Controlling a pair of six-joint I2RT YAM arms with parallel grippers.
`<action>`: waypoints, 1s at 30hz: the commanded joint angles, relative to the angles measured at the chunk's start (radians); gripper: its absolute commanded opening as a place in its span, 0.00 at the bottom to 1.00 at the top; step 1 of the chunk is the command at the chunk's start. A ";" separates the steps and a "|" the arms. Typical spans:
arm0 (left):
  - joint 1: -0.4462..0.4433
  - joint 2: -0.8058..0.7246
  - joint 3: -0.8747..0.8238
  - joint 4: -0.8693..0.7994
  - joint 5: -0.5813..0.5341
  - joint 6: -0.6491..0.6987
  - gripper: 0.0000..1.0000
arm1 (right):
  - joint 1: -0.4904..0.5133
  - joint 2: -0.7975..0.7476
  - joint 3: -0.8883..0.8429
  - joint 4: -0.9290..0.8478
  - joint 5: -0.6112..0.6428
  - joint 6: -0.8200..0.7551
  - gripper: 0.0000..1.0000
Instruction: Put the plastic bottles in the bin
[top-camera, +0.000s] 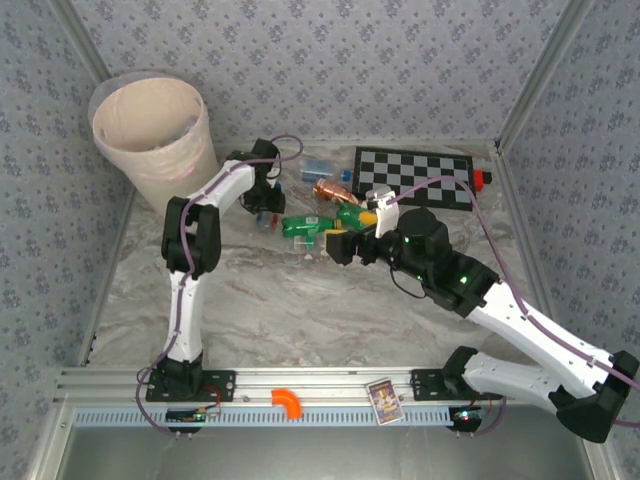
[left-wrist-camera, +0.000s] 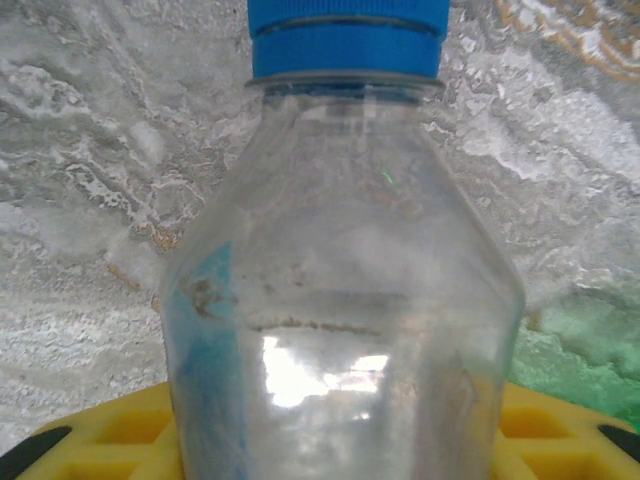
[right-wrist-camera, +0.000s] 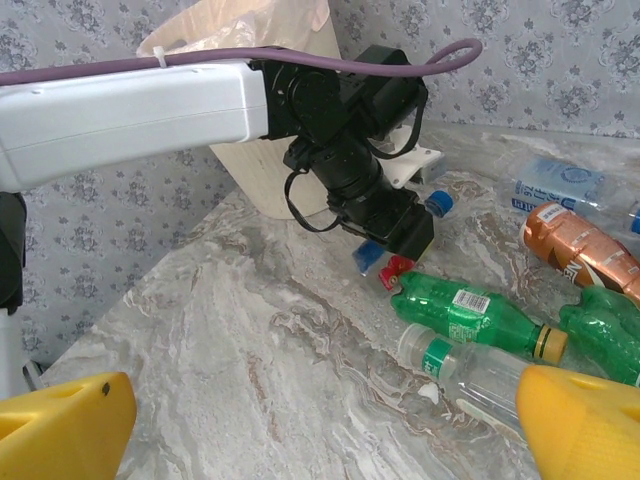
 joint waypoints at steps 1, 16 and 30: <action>0.000 -0.136 -0.018 -0.025 0.026 -0.033 0.48 | 0.006 -0.024 0.012 -0.015 0.016 0.009 0.99; 0.078 -0.612 -0.020 0.043 0.035 -0.265 0.47 | 0.041 -0.070 0.007 -0.005 0.028 0.012 0.99; 0.282 -0.862 -0.049 0.198 -0.182 -0.552 0.46 | 0.069 -0.043 0.020 0.010 0.040 0.012 0.99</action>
